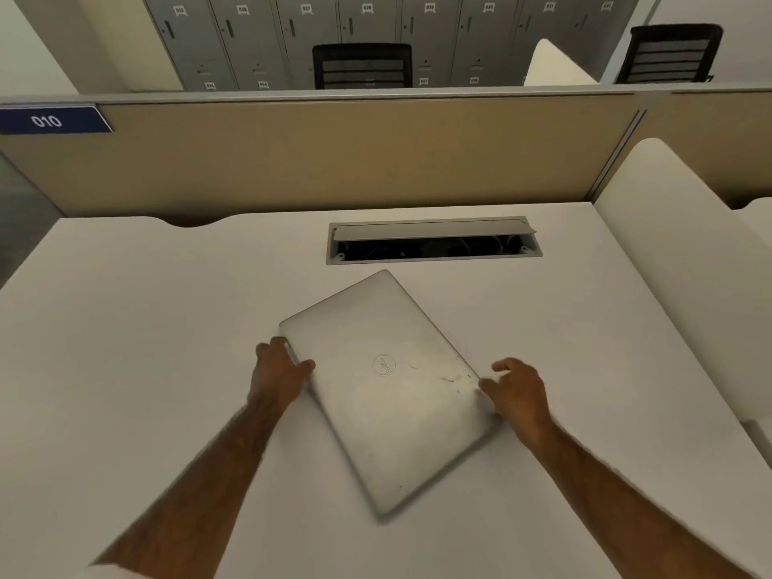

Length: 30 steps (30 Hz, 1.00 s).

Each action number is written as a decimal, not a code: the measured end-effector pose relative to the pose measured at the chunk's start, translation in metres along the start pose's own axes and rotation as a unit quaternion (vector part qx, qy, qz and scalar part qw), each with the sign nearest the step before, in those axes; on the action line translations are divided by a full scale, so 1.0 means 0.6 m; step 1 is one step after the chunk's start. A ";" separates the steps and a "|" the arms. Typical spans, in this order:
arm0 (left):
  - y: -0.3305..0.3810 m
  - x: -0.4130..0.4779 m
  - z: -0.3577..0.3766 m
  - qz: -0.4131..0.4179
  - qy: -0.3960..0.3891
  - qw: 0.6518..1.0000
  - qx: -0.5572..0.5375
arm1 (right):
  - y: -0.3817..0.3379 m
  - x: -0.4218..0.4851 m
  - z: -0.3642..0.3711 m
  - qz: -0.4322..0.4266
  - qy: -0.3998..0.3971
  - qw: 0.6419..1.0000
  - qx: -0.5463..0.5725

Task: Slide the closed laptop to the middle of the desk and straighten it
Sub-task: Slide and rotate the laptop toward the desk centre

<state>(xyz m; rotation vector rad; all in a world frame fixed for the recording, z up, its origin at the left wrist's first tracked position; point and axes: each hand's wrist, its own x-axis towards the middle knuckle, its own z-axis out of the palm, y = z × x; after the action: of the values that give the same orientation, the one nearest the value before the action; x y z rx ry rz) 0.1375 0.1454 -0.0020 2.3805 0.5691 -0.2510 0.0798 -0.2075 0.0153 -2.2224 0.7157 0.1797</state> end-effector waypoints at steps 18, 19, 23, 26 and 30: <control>0.036 0.078 -0.053 0.082 -0.065 0.993 0.048 | 0.013 -0.128 0.040 0.233 -0.036 0.867 0.439; 0.033 0.074 -0.054 0.080 -0.060 0.994 0.044 | 0.011 -0.126 0.041 0.231 -0.035 0.868 0.437; 0.019 0.057 -0.068 0.062 -0.054 0.996 0.022 | 0.000 -0.115 0.044 0.216 -0.041 0.876 0.429; 0.007 0.042 -0.079 0.040 -0.055 0.998 -0.002 | -0.004 -0.104 0.044 0.206 -0.047 0.880 0.425; -0.009 0.029 -0.082 0.035 -0.041 0.998 -0.013 | -0.013 -0.077 0.038 0.199 -0.038 0.888 0.413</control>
<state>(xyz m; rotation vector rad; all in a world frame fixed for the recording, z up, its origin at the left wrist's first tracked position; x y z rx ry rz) 0.1518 0.1871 0.0265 2.3476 0.4465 -0.3076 0.0478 -0.1664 0.0206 -1.2387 0.9743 0.1274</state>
